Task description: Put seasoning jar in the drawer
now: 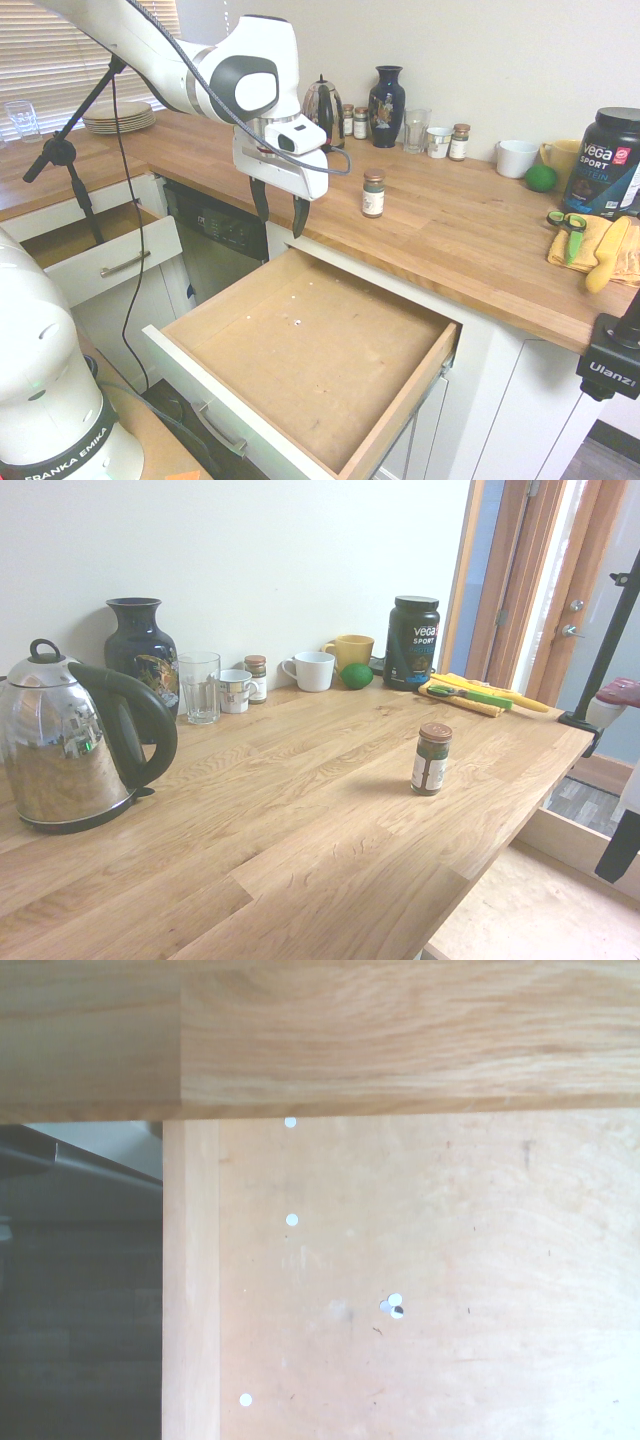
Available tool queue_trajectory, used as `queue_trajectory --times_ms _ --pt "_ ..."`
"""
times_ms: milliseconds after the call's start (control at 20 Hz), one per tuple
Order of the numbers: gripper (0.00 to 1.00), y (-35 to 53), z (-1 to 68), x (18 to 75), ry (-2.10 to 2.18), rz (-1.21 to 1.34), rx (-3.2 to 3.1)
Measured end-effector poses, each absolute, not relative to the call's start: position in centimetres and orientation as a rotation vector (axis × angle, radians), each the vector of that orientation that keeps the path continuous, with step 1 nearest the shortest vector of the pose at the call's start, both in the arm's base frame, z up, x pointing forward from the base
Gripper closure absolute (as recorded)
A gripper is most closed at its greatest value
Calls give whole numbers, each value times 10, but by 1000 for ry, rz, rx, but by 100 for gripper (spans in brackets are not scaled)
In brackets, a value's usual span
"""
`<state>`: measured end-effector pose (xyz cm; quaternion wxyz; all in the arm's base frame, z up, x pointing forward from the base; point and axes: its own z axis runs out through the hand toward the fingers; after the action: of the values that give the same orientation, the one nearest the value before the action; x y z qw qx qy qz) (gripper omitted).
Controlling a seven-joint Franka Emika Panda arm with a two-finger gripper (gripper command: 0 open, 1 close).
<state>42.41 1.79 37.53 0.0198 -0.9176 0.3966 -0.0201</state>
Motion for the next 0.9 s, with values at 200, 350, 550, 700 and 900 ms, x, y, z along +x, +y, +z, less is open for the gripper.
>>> queue_trajectory --times_ms 200,350,550,700,900 --pt "0 16 375 433 1217 -92 -2862" --pt "0 8 379 471 1223 -119 -2863" --pt "0 -3 377 535 1232 -131 -2867" --pt "0 -10 379 571 1244 -129 -2868" --pt "0 -15 381 607 1256 -122 -2870"
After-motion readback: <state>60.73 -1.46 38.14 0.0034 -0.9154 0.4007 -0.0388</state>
